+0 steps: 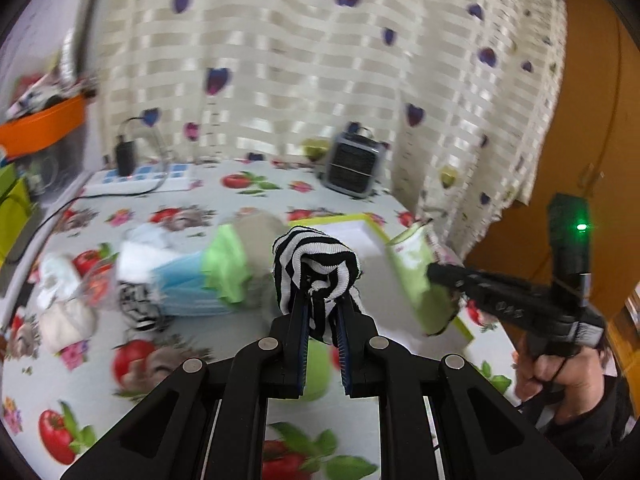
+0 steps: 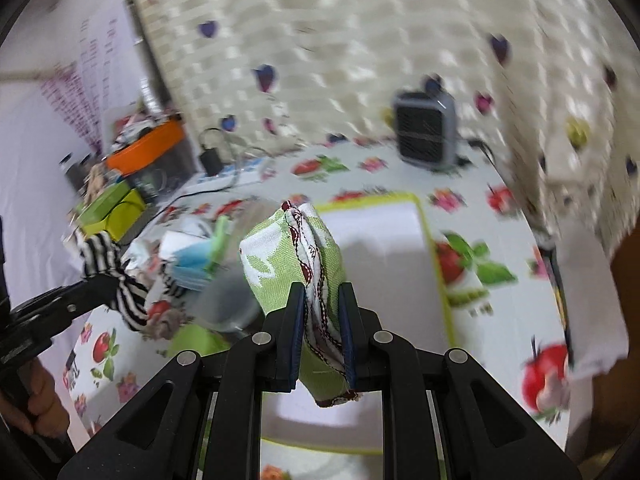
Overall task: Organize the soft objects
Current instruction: 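Carry the striped sock and green pouch over the white tray with both tools, then lower both items into the white tray and open both tools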
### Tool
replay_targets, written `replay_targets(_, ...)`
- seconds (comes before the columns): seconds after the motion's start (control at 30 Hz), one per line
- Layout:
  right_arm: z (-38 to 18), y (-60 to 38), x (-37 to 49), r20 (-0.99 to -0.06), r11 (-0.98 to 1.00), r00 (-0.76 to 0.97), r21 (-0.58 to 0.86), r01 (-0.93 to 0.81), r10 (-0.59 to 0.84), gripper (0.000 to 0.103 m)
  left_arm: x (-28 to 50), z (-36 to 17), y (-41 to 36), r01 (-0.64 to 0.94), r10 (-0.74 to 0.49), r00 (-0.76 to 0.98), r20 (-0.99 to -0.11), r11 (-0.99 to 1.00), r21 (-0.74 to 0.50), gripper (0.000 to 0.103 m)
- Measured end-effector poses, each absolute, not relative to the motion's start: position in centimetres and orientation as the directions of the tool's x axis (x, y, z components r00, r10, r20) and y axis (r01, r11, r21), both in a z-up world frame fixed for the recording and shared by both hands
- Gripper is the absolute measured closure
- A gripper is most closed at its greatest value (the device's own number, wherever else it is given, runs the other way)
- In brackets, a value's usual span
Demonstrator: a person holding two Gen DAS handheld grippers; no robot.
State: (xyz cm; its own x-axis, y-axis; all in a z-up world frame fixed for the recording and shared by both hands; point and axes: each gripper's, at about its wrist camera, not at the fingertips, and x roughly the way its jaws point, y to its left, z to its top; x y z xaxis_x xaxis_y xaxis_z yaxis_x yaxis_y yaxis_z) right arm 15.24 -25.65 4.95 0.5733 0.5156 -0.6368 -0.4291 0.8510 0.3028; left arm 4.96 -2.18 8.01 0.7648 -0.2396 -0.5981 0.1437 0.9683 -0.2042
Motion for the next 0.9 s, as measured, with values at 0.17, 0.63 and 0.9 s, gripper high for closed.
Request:
replay_targets(0.17, 2.1, -27.6, 15.9, -0.68, 0.866, 0.54, 0.349, -0.358, 0.497, 0.086, 6.5, 6.7, -6.1, 0.215, -0.294, 0.717, -0.631, 0.956, -0.201, 0.091)
replay_targets(0.63, -0.2, -30.2, 16.0, -0.717, 0.903, 0.548, 0.335, -0.27, 0.431, 0.068, 10.4, 0.6, -12.2, 0.319, -0.355, 0.547, -0.758, 0.926, -0.204, 0.09)
replay_targets(0.9, 1.1, -30.4, 14.7, -0.687, 0.901, 0.583, 0.33, -0.28, 0.433, 0.065, 10.6, 0.2, -12.1, 0.327, -0.37, 0.545, -0.752, 0.92, -0.215, 0.083)
